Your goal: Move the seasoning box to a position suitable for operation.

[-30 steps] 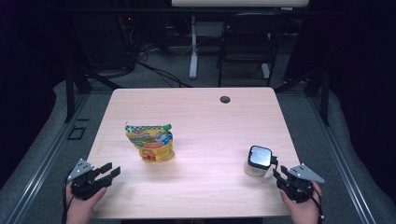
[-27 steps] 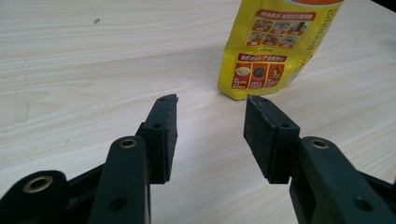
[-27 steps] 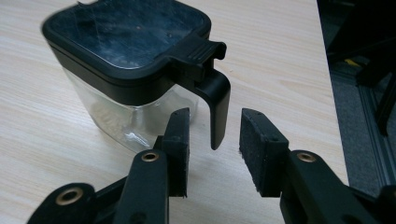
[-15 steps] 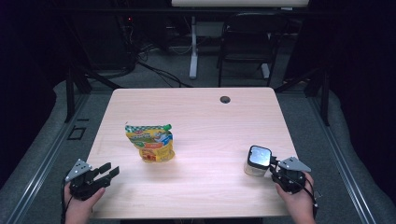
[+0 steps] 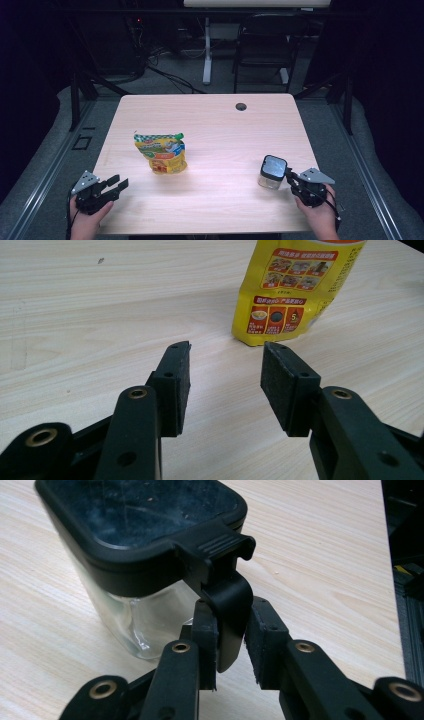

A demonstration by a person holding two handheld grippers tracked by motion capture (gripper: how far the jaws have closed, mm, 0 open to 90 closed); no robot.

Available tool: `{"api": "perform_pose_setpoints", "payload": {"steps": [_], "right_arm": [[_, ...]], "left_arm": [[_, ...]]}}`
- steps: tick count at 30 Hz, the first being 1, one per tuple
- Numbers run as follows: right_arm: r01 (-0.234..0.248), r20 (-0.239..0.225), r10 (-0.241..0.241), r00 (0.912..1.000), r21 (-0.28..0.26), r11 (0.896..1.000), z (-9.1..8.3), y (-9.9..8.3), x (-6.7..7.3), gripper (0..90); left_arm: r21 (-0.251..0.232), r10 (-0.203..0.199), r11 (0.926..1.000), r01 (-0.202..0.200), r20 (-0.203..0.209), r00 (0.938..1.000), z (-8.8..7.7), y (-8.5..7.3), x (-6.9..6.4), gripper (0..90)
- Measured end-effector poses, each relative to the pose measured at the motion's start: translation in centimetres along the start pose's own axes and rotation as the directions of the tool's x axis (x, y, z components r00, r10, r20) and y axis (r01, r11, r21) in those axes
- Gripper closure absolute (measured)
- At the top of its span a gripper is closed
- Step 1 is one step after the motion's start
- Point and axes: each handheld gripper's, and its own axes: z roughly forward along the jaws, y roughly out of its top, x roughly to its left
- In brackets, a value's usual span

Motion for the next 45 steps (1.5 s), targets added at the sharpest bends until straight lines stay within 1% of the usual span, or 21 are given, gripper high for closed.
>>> {"api": "perform_pose_setpoints", "payload": {"steps": [1,4,6,7,8,9,11,14,19,24,25,26,28,33,34,35,37,38,40,42,45], "right_arm": [[0.011,-0.003,-0.011,0.9999,0.003,1.000,0.0,0.1,0.2,75.7],[0.013,-0.016,-0.013,0.9998,0.003,1.000,-0.1,0.4,0.7,75.6],[0.013,-0.039,-0.013,0.9992,-0.002,1.000,0.1,0.6,1.1,75.7],[0.023,-0.046,-0.023,0.9987,0.002,1.000,0.1,0.7,1.3,75.7],[0.041,-0.060,-0.040,0.9974,0.010,0.999,0.2,1.2,1.9,75.7],[0.041,-0.060,-0.040,0.9974,0.010,0.999,0.2,1.2,1.9,75.7],[0.048,-0.066,-0.048,0.9967,0.005,0.999,0.3,1.5,2.5,75.8],[0.058,-0.087,-0.058,0.9945,-0.004,0.998,0.5,2.1,3.5,75.9],[0.094,-0.119,-0.092,0.9886,0.006,0.996,1.1,2.8,5.2,75.9],[0.101,-0.143,-0.100,0.9846,-0.002,0.995,1.4,3.2,6.5,75.9],[0.113,-0.152,-0.112,0.9821,-0.001,0.994,1.4,3.3,6.8,75.9],[0.126,-0.168,-0.125,0.9779,-0.003,0.992,1.5,3.4,7.4,75.9],[0.130,-0.172,-0.129,0.9766,-0.007,0.992,1.6,3.4,7.6,75.9],[0.157,-0.207,-0.156,0.9657,-0.013,0.988,1.8,3.7,8.9,75.9],[0.152,-0.214,-0.154,0.9647,-0.023,0.988,1.9,3.7,9.1,75.9],[0.165,-0.217,-0.164,0.9622,-0.017,0.986,1.8,3.7,9.3,75.9],[0.158,-0.223,-0.160,0.9617,-0.025,0.987,1.9,3.8,9.7,75.9],[0.173,-0.230,-0.173,0.9577,-0.020,0.985,1.9,3.8,10.0,75.9],[0.176,-0.233,-0.175,0.9566,-0.020,0.984,2.0,3.8,10.1,75.8],[0.189,-0.242,-0.188,0.9520,-0.018,0.982,2.0,3.9,10.6,75.8],[0.190,-0.245,-0.188,0.9512,-0.015,0.982,2.0,4.0,10.9,75.8]], "left_arm": [[0.000,0.000,1.0000,0.000,0.000,1.0000,0.0,0.0,0.0,54.9],[0.000,0.001,1.0000,-0.001,-0.002,1.0000,0.0,0.0,0.0,54.8],[0.000,0.001,1.0000,-0.001,-0.004,1.0000,0.0,0.0,0.0,54.7],[0.001,0.002,1.0000,-0.002,-0.004,1.0000,0.0,0.0,0.0,54.6],[0.000,0.003,1.0000,-0.003,-0.003,1.0000,0.0,0.0,0.0,54.6],[-0.001,0.002,1.0000,-0.002,-0.001,1.0000,0.0,0.0,-0.1,54.6],[0.008,0.012,0.9999,-0.012,-0.001,0.9999,0.0,0.1,-0.1,54.6],[0.002,0.017,0.9999,-0.017,0.006,0.9998,0.1,0.1,-0.3,54.7],[0.003,0.022,0.9998,-0.022,0.011,0.9997,0.0,0.1,-0.4,54.8],[0.001,0.024,0.9997,-0.024,0.014,0.9996,0.0,0.1,-0.5,54.9],[0.002,0.026,0.9997,-0.026,0.016,0.9995,0.0,0.1,-0.5,54.9],[0.004,0.026,0.9997,-0.026,0.016,0.9995,0.0,0.1,-0.6,55.0],[0.002,0.029,0.9996,-0.029,0.020,0.9994,0.0,0.1,-0.6,55.0],[0.008,0.036,0.9993,-0.036,0.024,0.9991,0.1,0.2,-0.9,55.0],[0.012,0.041,0.9991,-0.041,0.025,0.9989,0.2,0.2,-1.0,55.0],[0.011,0.045,0.9989,-0.045,0.026,0.9987,0.2,0.1,-1.1,55.0],[0.018,0.054,0.9983,-0.055,0.029,0.9981,0.2,0.2,-1.2,55.0],[0.014,0.056,0.9983,-0.056,0.029,0.9980,0.2,0.2,-1.3,55.0],[0.014,0.056,0.9983,-0.057,0.030,0.9980,0.2,0.1,-1.3,55.0],[0.016,0.063,0.9978,-0.064,0.030,0.9975,0.1,0.2,-1.3,55.1],[0.015,0.063,0.9979,-0.063,0.031,0.9976,0.1,0.2,-1.4,55.0]]}}
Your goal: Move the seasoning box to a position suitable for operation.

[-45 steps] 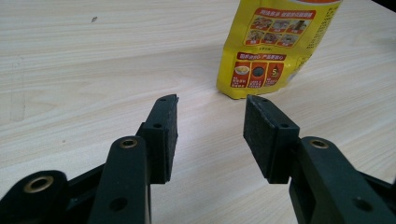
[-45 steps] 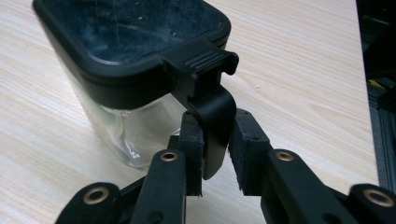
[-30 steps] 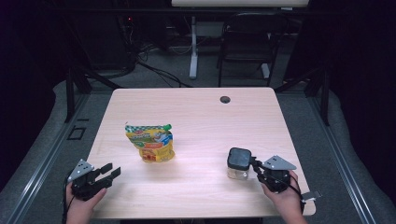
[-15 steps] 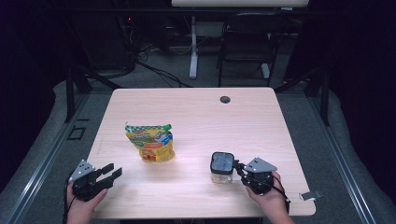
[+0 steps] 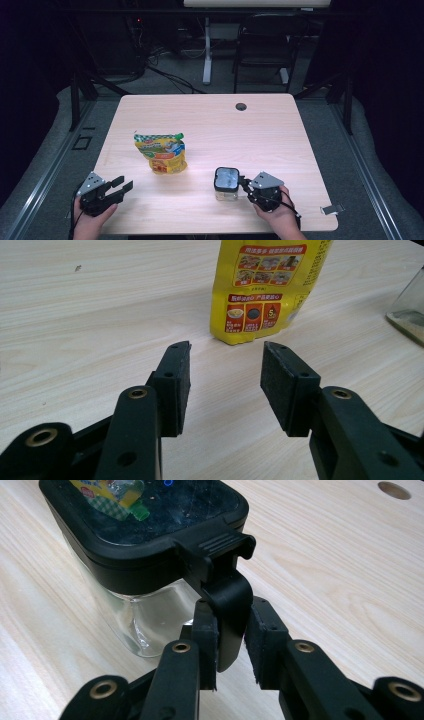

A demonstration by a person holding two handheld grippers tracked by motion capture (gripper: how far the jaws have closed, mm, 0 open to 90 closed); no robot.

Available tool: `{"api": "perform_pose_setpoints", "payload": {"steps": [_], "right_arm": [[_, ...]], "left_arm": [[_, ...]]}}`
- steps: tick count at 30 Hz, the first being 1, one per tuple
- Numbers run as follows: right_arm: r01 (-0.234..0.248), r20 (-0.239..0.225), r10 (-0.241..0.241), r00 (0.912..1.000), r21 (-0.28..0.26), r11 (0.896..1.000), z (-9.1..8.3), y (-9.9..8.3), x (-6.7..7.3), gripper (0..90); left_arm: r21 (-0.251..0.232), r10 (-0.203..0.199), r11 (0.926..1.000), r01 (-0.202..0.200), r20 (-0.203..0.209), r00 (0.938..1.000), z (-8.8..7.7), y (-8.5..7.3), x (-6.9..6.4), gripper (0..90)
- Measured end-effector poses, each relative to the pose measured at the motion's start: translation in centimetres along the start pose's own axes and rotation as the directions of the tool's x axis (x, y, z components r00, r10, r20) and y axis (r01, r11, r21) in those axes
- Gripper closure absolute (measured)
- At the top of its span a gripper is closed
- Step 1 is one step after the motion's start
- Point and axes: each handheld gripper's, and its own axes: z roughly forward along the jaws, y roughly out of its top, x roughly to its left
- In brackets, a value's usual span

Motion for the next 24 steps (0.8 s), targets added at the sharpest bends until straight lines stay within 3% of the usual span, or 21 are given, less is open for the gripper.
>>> {"api": "perform_pose_setpoints", "payload": {"steps": [7,15,16,19,24], "right_arm": [[0.039,-0.015,-0.039,0.9991,0.009,0.999,0.3,0.3,1.2,75.5],[0.038,-0.035,-0.038,0.9987,0.003,0.999,0.6,0.2,1.6,74.3],[0.030,-0.051,-0.029,0.9982,0.005,1.000,0.3,0.1,1.5,68.7],[-0.011,-0.070,0.011,0.9975,-0.008,1.000,-0.8,-0.1,1.1,65.8],[-0.064,-0.075,0.062,0.9953,-0.025,0.998,-2.1,-0.5,0.7,67.1]], "left_arm": [[-0.001,0.003,1.0000,-0.003,0.002,1.0000,0.0,0.0,-0.1,55.0],[-0.007,0.000,1.0000,0.000,0.008,1.0000,0.0,-0.1,-0.1,54.4],[-0.009,0.000,1.0000,0.000,0.008,1.0000,0.0,-0.1,-0.1,54.2],[-0.009,-0.011,0.9999,0.011,0.016,0.9998,-0.2,-0.1,-0.1,54.2],[-0.017,-0.022,0.9996,0.023,0.032,0.9992,-0.2,-0.1,-0.3,54.2]]}}
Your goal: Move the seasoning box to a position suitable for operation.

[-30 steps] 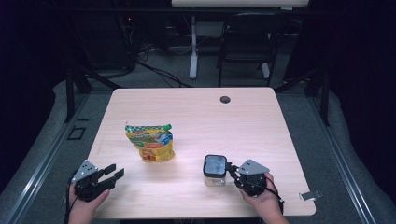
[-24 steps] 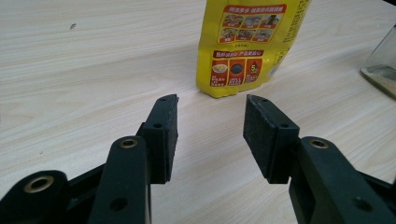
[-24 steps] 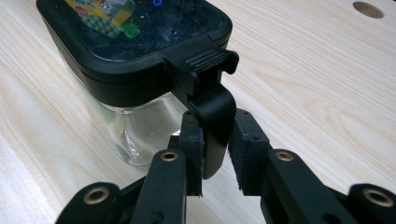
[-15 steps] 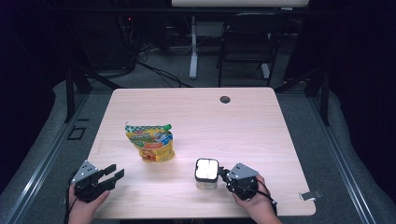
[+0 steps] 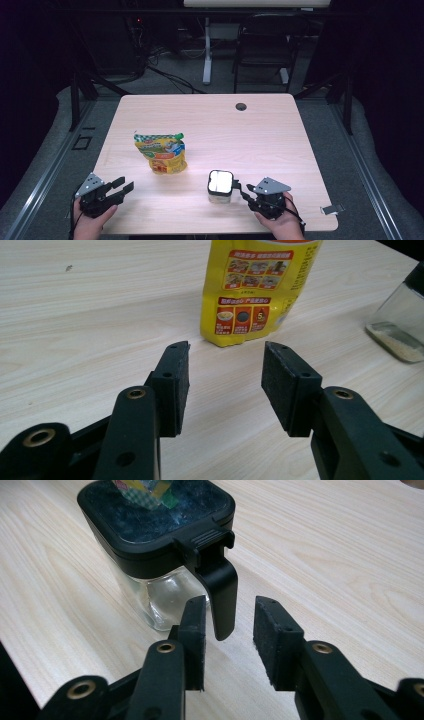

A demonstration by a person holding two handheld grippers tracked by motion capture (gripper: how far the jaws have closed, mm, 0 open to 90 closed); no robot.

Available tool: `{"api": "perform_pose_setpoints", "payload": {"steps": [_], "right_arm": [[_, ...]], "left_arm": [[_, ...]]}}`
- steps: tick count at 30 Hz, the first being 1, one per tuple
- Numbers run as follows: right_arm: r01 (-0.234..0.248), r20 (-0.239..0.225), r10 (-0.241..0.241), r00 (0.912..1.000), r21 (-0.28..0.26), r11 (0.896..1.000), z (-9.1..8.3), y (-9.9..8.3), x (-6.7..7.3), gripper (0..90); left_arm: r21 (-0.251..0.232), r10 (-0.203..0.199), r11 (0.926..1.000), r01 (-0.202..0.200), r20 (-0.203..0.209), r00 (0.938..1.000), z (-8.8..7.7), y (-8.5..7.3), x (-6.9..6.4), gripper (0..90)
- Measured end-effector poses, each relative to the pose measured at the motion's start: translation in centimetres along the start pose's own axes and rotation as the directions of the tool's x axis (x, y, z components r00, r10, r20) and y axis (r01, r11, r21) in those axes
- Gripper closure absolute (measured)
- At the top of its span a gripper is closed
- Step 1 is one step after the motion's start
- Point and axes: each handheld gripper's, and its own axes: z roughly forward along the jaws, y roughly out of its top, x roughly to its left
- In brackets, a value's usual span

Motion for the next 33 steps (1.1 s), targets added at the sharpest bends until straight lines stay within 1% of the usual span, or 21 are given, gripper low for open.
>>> {"api": "perform_pose_setpoints", "payload": {"steps": [2,3,6,7,10,11,14,15,16,19,20,21,22,23,25,28,29,30,31,32,33], "right_arm": [[-0.002,-0.008,0.002,1.0000,0.000,1.000,0.0,0.1,-0.1,70.0],[0.000,-0.007,0.000,1.0000,0.003,1.000,0.2,0.2,-0.1,70.6],[0.025,-0.022,-0.024,0.9995,0.023,0.999,1.0,0.5,0.0,74.5],[0.034,-0.012,-0.033,0.9994,0.027,0.999,1.3,0.6,0.2,75.0],[0.038,-0.008,-0.038,0.9992,0.027,0.999,1.5,0.8,0.1,75.9],[0.025,-0.009,-0.025,0.9996,0.020,0.999,1.7,0.8,0.0,76.3],[0.021,-0.019,-0.020,0.9996,0.027,0.999,1.7,0.9,-0.1,75.5],[0.016,-0.022,-0.016,0.9996,0.024,1.000,1.2,0.8,-0.1,73.4],[0.016,-0.022,-0.016,0.9996,0.024,1.000,1.2,0.8,-0.1,73.4],[-0.012,-0.030,0.012,0.9995,-0.007,1.000,0.0,0.7,-0.1,70.7],[-0.020,-0.023,0.020,0.9995,-0.021,1.000,-0.4,0.7,-0.1,70.3],[-0.041,-0.023,0.041,0.9989,-0.038,0.998,-1.0,0.8,0.0,68.3],[-0.041,-0.023,0.041,0.9989,-0.038,0.998,-1.0,0.8,0.0,68.3],[-0.050,-0.012,0.049,0.9987,-0.052,0.997,-1.2,0.9,0.1,68.1],[-0.045,0.011,0.045,0.9989,-0.047,0.998,-1.4,1.3,0.2,67.2],[-0.055,0.029,0.056,0.9980,-0.049,0.997,-1.3,2.0,0.2,68.6],[-0.060,0.025,0.061,0.9978,-0.049,0.997,-1.4,2.3,0.3,69.9],[-0.066,0.018,0.068,0.9976,-0.052,0.996,-1.5,2.8,0.4,70.5],[-0.065,0.029,0.067,0.9974,-0.062,0.996,-1.5,3.0,0.5,71.5],[-0.048,0.052,0.051,0.9974,-0.059,0.997,-1.7,3.5,0.6,73.3],[-0.045,0.062,0.049,0.9969,-0.068,0.997,-1.7,3.8,0.7,73.8]], "left_arm": [[0.000,0.003,1.0000,-0.003,0.005,1.0000,0.1,0.0,-0.1,54.2],[0.008,0.014,0.9999,-0.014,0.007,0.9999,0.1,0.1,-0.2,54.3],[-0.002,0.023,0.9997,-0.023,0.013,0.9996,0.1,0.2,-0.6,54.3],[-0.002,0.025,0.9997,-0.025,0.015,0.9996,0.1,0.2,-0.7,54.3],[0.000,0.034,0.9994,-0.034,0.019,0.9992,0.1,0.3,-0.9,54.3],[0.003,0.037,0.9993,-0.037,0.021,0.9991,0.1,0.3,-0.9,54.3],[0.003,0.040,0.9992,-0.041,0.018,0.9990,0.2,0.5,-1.2,54.4],[0.007,0.042,0.9991,-0.042,0.022,0.9989,0.1,0.6,-1.3,55.0],[-0.003,0.042,0.9991,-0.042,0.030,0.9986,0.1,0.6,-1.4,55.0],[-0.013,0.049,0.9988,-0.048,0.067,0.9966,0.0,1.1,-2.0,58.2],[-0.016,0.052,0.9986,-0.051,0.066,0.9965,0.0,1.2,-2.2,59.0],[-0.019,0.053,0.9985,-0.052,0.061,0.9967,0.1,1.4,-2.5,58.9],[-0.012,0.051,0.9986,-0.051,0.062,0.9968,0.1,1.7,-2.7,58.9],[-0.014,0.052,0.9986,-0.051,0.065,0.9966,0.2,1.8,-3.0,58.8],[-0.012,0.055,0.9985,-0.054,0.072,0.9959,0.5,2.2,-3.6,58.9],[0.010,0.080,0.9967,-0.081,0.072,0.9942,1.1,2.8,-4.4,59.6],[0.012,0.088,0.9960,-0.089,0.078,0.9931,1.4,3.1,-4.6,59.9],[0.020,0.082,0.9963,-0.084,0.094,0.9922,1.6,3.3,-4.8,61.3],[0.021,0.083,0.9961,-0.086,0.117,0.9897,2.0,3.7,-5.1,63.6],[0.023,0.089,0.9955,-0.092,0.113,0.9895,2.2,3.9,-5.5,64.0],[0.027,0.097,0.9945,-0.101,0.114,0.9887,2.5,4.2,-5.8,64.4]]}}
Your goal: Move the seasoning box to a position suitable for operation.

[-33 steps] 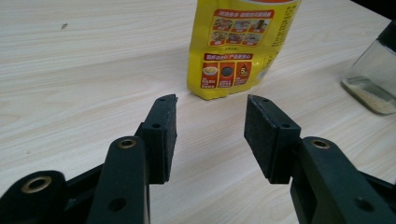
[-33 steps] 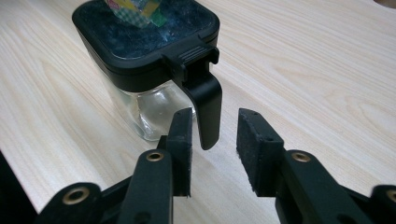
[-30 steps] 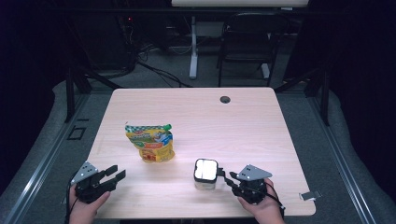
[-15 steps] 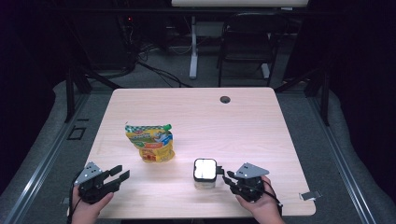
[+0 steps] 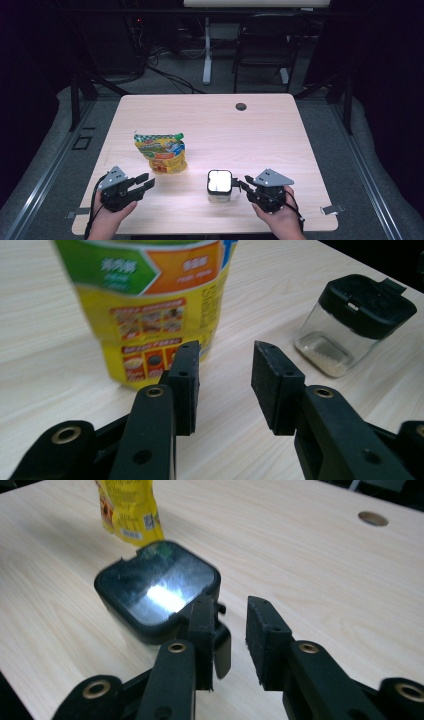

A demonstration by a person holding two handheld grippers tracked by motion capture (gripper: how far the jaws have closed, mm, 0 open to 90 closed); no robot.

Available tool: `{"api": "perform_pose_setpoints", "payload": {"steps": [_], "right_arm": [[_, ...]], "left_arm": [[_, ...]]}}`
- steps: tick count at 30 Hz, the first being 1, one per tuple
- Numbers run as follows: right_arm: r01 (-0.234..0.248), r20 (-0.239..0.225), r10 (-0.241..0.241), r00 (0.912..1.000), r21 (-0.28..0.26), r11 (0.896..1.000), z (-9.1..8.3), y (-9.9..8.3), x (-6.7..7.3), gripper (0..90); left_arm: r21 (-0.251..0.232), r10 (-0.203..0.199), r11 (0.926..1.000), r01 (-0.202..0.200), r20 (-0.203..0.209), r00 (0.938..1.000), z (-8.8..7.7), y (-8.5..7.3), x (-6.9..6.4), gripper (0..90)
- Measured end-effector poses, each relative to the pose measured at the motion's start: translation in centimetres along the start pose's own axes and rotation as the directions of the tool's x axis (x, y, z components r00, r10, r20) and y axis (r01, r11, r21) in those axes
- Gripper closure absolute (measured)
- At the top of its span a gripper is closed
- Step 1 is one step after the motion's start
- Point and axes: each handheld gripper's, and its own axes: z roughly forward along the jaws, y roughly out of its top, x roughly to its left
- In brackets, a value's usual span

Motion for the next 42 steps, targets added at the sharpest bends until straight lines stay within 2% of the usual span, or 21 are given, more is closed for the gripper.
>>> {"api": "perform_pose_setpoints", "payload": {"steps": [2,4,7,11,13,17,19,22,25,26,29,34,40,42], "right_arm": [[0.001,0.013,-0.001,0.9999,-0.010,1.000,-0.1,0.7,0.1,74.4],[-0.048,0.000,0.048,0.9988,-0.004,0.999,0.0,1.2,0.0,76.1],[-0.072,0.001,0.072,0.9974,-0.024,0.997,0.1,2.0,-0.1,79.3],[-0.111,-0.005,0.111,0.9938,0.000,0.994,0.5,2.4,-0.3,80.2],[-0.124,0.008,0.123,0.9923,0.016,0.992,1.0,2.2,-0.3,80.5],[-0.140,0.000,0.140,0.9902,0.030,0.990,1.5,1.6,-0.1,80.8],[-0.172,-0.008,0.173,0.9850,0.040,0.984,1.8,1.3,0.1,80.4],[-0.173,0.000,0.173,0.9850,0.043,0.984,1.9,1.1,0.3,80.4],[-0.191,-0.002,0.192,0.9814,0.060,0.980,2.1,1.2,0.2,81.2],[-0.206,-0.006,0.207,0.9784,0.058,0.977,2.2,1.2,0.3,81.7],[-0.202,-0.010,0.204,0.9790,0.077,0.976,2.5,1.1,0.4,82.2],[-0.221,-0.007,0.223,0.9749,0.071,0.973,2.8,1.1,0.4,82.9],[-0.240,-0.015,0.241,0.9704,0.062,0.969,3.3,1.3,-0.1,86.4],[-0.235,-0.013,0.236,0.9717,0.056,0.970,3.5,1.4,-0.1,86.1]], "left_arm": [[0.009,0.001,1.0000,-0.002,0.016,0.9999,0.7,0.8,-0.7,66.0],[0.004,0.009,0.9999,-0.010,0.030,0.9995,1.4,1.6,-1.4,67.3],[0.000,0.027,0.9996,-0.027,0.053,0.9982,2.3,2.8,-2.3,69.7],[-0.004,0.060,0.9982,-0.060,0.073,0.9955,3.7,3.9,-3.4,72.6],[-0.003,0.063,0.9980,-0.063,0.085,0.9944,4.4,4.1,-3.8,75.8],[0.016,0.069,0.9973,-0.071,0.108,0.9917,5.4,4.0,-4.4,79.0],[0.020,0.068,0.9973,-0.071,0.109,0.9917,5.8,3.7,-4.6,79.8],[0.036,0.067,0.9968,-0.071,0.110,0.9917,6.4,3.4,-4.8,82.7],[0.034,0.067,0.9968,-0.072,0.119,0.9906,6.7,3.1,-5.2,85.9],[0.035,0.080,0.9958,-0.085,0.119,0.9896,6.8,3.0,-5.2,86.3],[0.042,0.094,0.9941,-0.100,0.121,0.9882,6.9,2.8,-5.5,88.4],[0.061,0.098,0.9925,-0.106,0.124,0.9875,7.4,2.5,-5.8,90.0],[0.069,0.109,0.9904,-0.120,0.143,0.9838,7.8,2.3,-6.3,90.0],[0.073,0.109,0.9900,-0.121,0.148,0.9830,7.9,2.3,-6.4,90.0]]}}
